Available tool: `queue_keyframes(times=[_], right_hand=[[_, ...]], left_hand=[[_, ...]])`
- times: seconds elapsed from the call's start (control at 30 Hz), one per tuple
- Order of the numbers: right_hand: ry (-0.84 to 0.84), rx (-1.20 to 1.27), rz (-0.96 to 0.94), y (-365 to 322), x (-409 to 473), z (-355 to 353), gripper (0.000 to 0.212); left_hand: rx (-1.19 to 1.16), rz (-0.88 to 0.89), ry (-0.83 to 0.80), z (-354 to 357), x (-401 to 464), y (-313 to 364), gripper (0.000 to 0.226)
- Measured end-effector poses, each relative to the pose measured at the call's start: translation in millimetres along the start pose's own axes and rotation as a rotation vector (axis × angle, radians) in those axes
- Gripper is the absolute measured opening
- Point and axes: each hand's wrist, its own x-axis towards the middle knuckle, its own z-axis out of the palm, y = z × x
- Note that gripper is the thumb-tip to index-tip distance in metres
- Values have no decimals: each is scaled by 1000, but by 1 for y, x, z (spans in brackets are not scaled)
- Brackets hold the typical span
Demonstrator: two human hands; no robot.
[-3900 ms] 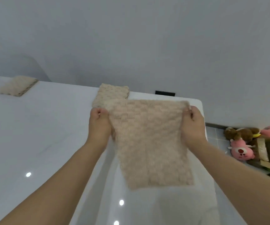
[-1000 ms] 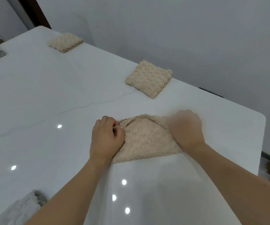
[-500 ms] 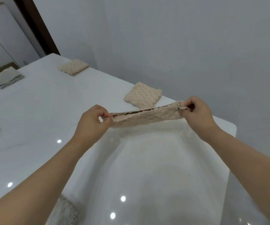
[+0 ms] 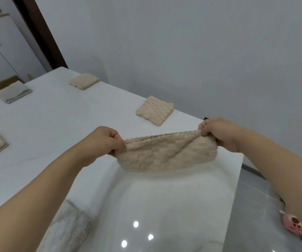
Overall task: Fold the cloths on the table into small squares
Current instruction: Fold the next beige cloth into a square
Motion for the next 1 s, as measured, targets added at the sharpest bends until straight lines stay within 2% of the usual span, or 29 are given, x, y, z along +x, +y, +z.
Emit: queue_keyframes(times=[0.07,0.13,0.2,0.23,0.27,0.3,0.37,0.47,0.53,0.67,0.83,1.0], right_hand=[[8,-116,69,10,4,-4,16],[96,-170,64,23,15,1,15],[216,-281,-39,37,27,14,17],[278,-411,-101,46,34,23,24],[343,-570,-161,56,40,34,35],[402,-709,-248,66,43,47,42],[412,-865,-428,90,48,74,47],[197,-1017,-444,130,49,110,70],[192,-1053,-401,153,52,120,69],[212,-1051,-414,163,62,107,64],[275,-1009,-301,167,65,93,62],[280,-995,-310,167,67,93,59]], left_hand=[[-35,-33,-95,7,0,-5,21],[-33,-54,-96,17,5,-18,23],[9,-68,-33,33,17,-37,18],[72,-81,16,44,23,-48,13],[180,-94,62,56,28,-59,13],[327,-91,107,70,33,-70,23],[542,40,204,104,37,-90,39],[601,352,234,152,39,-111,42],[706,389,202,174,41,-122,53],[845,307,129,174,45,-133,67],[877,221,97,172,48,-122,75],[815,335,75,195,73,-96,73]])
